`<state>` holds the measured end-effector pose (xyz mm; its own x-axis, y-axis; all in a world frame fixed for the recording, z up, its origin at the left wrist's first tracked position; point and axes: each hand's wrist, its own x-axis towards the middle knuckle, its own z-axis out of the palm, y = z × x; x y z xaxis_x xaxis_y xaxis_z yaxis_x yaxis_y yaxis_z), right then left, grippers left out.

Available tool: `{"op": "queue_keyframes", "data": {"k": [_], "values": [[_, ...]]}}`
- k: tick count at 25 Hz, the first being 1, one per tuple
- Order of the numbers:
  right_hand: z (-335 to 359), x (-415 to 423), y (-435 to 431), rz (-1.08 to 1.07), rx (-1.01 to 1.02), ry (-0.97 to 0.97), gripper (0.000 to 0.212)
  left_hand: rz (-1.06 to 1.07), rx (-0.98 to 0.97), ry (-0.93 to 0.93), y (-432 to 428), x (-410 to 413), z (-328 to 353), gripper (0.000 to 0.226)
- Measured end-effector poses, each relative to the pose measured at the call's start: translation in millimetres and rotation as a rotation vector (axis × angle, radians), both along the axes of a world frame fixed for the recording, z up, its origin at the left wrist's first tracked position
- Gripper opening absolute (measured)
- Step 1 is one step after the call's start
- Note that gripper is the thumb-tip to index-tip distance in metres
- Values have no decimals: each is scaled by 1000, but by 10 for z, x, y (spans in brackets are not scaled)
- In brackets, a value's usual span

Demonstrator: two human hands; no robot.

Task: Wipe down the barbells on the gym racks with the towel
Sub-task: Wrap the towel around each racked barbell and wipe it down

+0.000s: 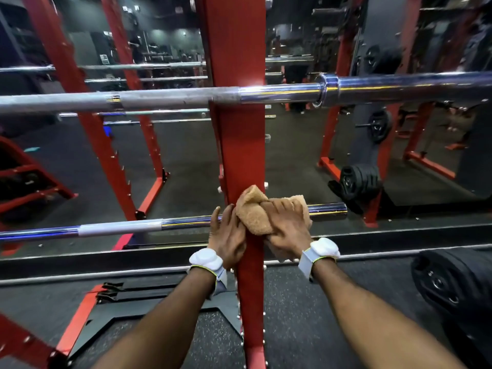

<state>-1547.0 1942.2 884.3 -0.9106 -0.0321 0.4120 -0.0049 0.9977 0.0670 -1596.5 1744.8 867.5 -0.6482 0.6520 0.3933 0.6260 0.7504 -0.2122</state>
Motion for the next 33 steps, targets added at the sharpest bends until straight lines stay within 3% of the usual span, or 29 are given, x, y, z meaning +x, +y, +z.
{"op": "queue_keyframes", "data": {"k": [3, 9, 12, 17, 23, 27, 30, 33], "values": [[43, 90, 242, -54, 18, -19, 75, 30, -36, -55, 19, -36, 37, 78], [-123, -58, -585, -174, -92, 38, 82, 39, -49, -130, 99, -97, 133, 60], [-74, 25, -185, -79, -11, 8, 85, 29, -74, -111, 82, -119, 131, 61], [30, 154, 469, -121, -88, -59, 79, 59, -96, -141, 126, -75, 201, 73], [72, 77, -50, -277, -114, -143, 82, 70, -136, -144, 179, -105, 267, 63], [94, -34, -420, -220, -118, -51, 60, 56, -123, -148, 178, -151, 232, 58], [165, 104, -49, -31, -10, 99, 43, 62, -88, -138, 200, -178, 222, 54], [176, 178, 426, -52, -38, 51, 40, 105, -45, -150, 267, -173, 239, 55]]}}
